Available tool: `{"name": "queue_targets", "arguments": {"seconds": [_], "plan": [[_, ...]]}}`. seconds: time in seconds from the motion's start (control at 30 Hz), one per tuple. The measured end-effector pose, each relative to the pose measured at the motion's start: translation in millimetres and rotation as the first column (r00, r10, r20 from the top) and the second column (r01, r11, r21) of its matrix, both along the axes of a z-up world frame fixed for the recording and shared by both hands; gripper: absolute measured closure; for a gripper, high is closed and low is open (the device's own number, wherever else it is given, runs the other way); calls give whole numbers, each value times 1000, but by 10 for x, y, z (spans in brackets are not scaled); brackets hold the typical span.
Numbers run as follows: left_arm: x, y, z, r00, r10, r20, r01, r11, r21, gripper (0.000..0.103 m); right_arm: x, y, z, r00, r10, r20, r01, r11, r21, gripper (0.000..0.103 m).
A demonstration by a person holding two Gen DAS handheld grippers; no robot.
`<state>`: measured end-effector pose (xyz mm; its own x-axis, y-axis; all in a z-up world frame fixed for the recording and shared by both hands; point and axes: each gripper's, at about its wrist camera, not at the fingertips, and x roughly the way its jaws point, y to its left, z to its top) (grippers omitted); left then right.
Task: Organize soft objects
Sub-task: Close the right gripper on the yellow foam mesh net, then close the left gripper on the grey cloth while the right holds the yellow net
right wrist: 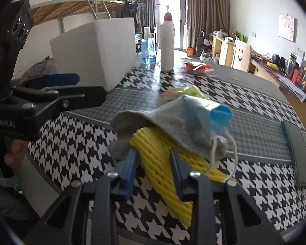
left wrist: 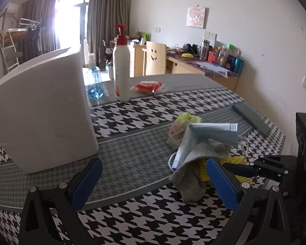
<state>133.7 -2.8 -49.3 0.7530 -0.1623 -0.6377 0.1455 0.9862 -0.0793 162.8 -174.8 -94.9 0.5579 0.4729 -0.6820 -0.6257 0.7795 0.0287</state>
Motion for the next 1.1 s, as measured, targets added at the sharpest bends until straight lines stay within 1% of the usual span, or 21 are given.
{"name": "queue_targets", "arguments": {"seconds": [0.13,0.2,0.23,0.33,0.43,0.47,0.5,0.53,0.6,0.67,0.73,0.8,0.83,0.9,0.97,1.03,1.1], "plan": [[19,-82,-53,999,-29,-22,29,1000,10,1,-5,-97,7,1000,-12,-16,13,1000,22,78],[35,-117,-69,999,-39,-30,39,999,11,1,-17,-149,15,1000,-20,-19,21,999,32,79],[53,-158,-78,998,-44,-33,44,999,13,1,-18,-169,24,999,-27,-17,28,999,34,82],[101,-237,-109,997,-59,-46,60,998,20,2,-3,-232,36,999,-46,-19,47,998,41,82],[152,-300,-153,994,-85,-69,86,996,20,11,34,-279,13,997,-64,-34,65,997,42,82],[175,-324,-178,992,-96,-82,97,995,19,16,33,-289,-1,997,-66,-38,67,997,41,82],[192,-338,-198,991,-98,-94,100,995,20,23,35,-299,-9,997,-65,-40,67,997,43,82],[212,-354,-228,989,-101,-109,104,994,22,28,60,-305,-10,997,-64,-44,66,997,47,82],[256,-376,-289,985,-101,-143,105,994,20,48,60,-327,-19,997,-65,-52,68,996,58,82],[269,-393,-323,982,-108,-157,113,993,21,58,71,-354,-26,996,-68,-60,71,995,66,82],[269,-431,-335,982,-112,-155,118,993,28,60,52,-358,-33,995,-72,-63,76,995,67,82],[247,-468,-321,982,-122,-141,129,991,35,68,19,-362,-40,996,-71,-62,75,995,65,82],[239,-480,-312,982,-127,-137,133,990,37,71,13,-366,-42,996,-70,-61,74,995,64,82],[227,-500,-307,982,-135,-131,142,989,46,84,8,-387,-53,995,-74,-60,78,995,61,82],[212,-526,-307,980,-152,-128,160,986,54,92,11,-391,-52,995,-74,-62,78,995,67,82],[185,-532,-288,978,-168,-120,174,984,47,96,1,-379,-50,995,-79,-61,82,995,62,82],[149,-537,-245,978,-180,-101,186,982,46,96,-22,-361,-30,995,-81,-55,84,995,58,82]]}}
